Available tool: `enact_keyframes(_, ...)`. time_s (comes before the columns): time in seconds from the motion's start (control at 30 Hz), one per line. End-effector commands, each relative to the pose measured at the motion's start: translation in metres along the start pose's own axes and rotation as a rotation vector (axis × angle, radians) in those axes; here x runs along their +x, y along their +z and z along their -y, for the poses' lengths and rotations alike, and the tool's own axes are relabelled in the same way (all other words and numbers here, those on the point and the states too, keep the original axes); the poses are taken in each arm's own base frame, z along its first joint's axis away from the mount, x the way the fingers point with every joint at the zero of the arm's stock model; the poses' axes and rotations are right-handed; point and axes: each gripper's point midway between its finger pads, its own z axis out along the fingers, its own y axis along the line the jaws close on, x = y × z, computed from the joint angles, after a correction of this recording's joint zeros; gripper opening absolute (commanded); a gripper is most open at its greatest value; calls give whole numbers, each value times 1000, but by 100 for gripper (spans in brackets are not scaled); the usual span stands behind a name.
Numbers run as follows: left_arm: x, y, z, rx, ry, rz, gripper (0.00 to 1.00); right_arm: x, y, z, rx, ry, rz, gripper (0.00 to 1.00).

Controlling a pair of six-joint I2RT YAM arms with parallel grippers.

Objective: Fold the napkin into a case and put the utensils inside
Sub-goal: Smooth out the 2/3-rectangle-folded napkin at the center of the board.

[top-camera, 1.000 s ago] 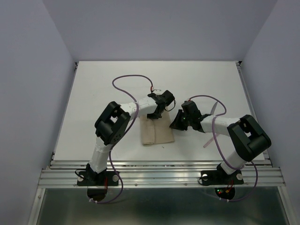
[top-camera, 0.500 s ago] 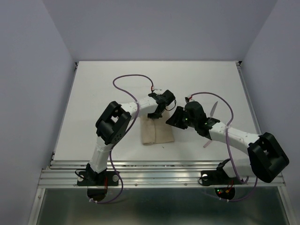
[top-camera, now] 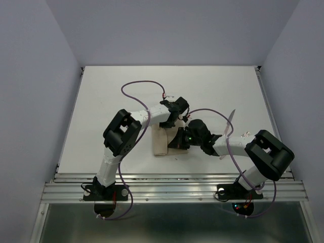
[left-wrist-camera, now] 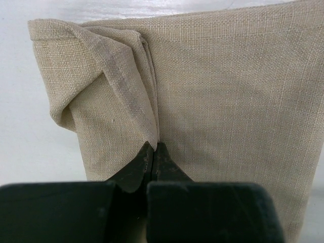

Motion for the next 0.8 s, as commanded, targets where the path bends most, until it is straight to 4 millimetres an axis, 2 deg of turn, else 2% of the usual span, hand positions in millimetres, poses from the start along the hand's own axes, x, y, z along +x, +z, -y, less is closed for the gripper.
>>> enact_keyframes(0.0, -11, -12, 1, 11, -64, 19, 0, -9, 6, -40, -171, -9, 52, 3)
enact_keyframes(0.3, -12, -12, -1, 11, -75, 19, 0, -1, 29, -28, -100, 73, 54, 1)
enact_keyframes(0.4, -11, -12, -1, 13, -75, 21, 0, 7, 41, -10, -31, 112, 39, 1)
enact_keyframes(0.47, -14, -14, -1, 17, -78, 26, 0, 13, 46, 11, 54, 158, 33, 1)
enact_keyframes(0.6, -17, -18, 2, 51, -66, 35, 0, 25, 46, 40, 157, 236, 33, 1)
enact_keyframes(0.63, -19, -21, 3, 61, -60, 41, 0, 26, 46, 43, 166, 246, 33, 1)
enact_keyframes(0.77, -22, -28, 7, 103, -46, 43, 12, 30, 46, 51, 198, 256, 28, 1)
